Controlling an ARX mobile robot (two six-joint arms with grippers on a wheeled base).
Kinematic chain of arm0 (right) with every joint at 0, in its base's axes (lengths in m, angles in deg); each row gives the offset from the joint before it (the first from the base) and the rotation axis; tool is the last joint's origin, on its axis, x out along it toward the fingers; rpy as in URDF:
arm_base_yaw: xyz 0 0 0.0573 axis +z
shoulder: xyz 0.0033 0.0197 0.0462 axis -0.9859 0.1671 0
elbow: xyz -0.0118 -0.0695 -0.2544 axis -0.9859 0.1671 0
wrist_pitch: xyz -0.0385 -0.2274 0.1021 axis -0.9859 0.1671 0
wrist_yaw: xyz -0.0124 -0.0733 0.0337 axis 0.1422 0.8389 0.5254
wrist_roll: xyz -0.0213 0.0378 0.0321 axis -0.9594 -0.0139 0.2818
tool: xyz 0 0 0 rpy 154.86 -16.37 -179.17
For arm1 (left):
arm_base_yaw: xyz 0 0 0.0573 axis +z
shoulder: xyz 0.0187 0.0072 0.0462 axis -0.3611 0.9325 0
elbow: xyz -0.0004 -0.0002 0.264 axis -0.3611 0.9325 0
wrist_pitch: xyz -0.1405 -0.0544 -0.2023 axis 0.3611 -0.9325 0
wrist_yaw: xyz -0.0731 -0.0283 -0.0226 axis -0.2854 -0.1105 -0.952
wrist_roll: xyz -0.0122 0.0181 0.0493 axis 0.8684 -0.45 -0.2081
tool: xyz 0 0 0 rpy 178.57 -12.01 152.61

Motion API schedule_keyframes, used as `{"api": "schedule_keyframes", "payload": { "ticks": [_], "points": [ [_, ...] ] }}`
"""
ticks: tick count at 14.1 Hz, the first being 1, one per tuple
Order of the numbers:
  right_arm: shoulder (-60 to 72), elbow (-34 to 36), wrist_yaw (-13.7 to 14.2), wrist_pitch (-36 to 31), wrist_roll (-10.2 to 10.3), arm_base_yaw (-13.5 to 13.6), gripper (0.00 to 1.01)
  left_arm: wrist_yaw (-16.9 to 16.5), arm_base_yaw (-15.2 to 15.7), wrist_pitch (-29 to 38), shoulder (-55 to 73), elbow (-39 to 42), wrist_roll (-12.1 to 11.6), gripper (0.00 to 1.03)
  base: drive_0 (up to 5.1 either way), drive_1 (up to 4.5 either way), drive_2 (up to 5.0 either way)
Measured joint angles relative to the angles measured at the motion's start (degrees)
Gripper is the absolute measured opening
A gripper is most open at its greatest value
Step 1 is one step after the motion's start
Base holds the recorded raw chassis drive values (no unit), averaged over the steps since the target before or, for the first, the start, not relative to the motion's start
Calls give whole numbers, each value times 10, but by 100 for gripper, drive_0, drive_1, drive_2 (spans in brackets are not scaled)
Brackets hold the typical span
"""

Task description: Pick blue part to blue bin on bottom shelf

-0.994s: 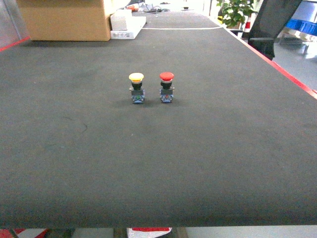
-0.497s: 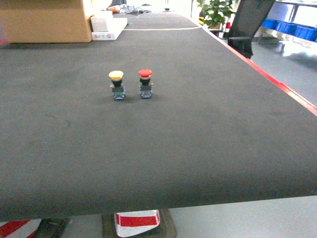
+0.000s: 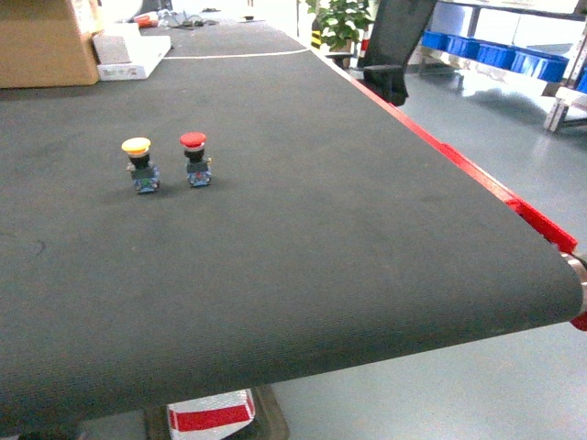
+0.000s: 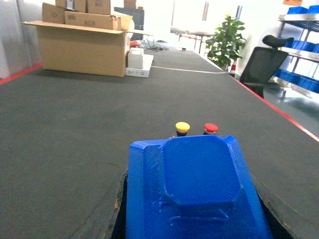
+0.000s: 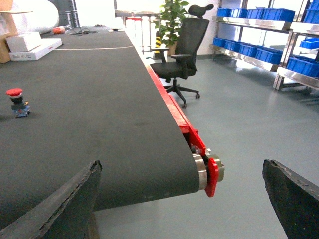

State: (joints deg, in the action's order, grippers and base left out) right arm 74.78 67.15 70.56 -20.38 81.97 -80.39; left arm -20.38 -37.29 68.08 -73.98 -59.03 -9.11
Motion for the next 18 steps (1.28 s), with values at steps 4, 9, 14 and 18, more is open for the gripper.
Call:
{"api": "schedule_keyframes", "payload": {
  "ticks": [4, 9, 14, 18],
  "points": [
    [0, 0, 0, 0, 0, 0, 98, 0, 0, 0, 0, 0, 0, 44, -185, -185, -185],
    [0, 0, 0, 0, 0, 0, 98, 0, 0, 0, 0, 0, 0, 44, -185, -185, -185],
    [0, 0, 0, 0, 0, 0, 98, 0, 0, 0, 0, 0, 0, 44, -154, -154, -154],
    [0, 0, 0, 0, 0, 0, 98, 0, 0, 0, 0, 0, 0, 44, -155, -155, -155]
  ]
}}
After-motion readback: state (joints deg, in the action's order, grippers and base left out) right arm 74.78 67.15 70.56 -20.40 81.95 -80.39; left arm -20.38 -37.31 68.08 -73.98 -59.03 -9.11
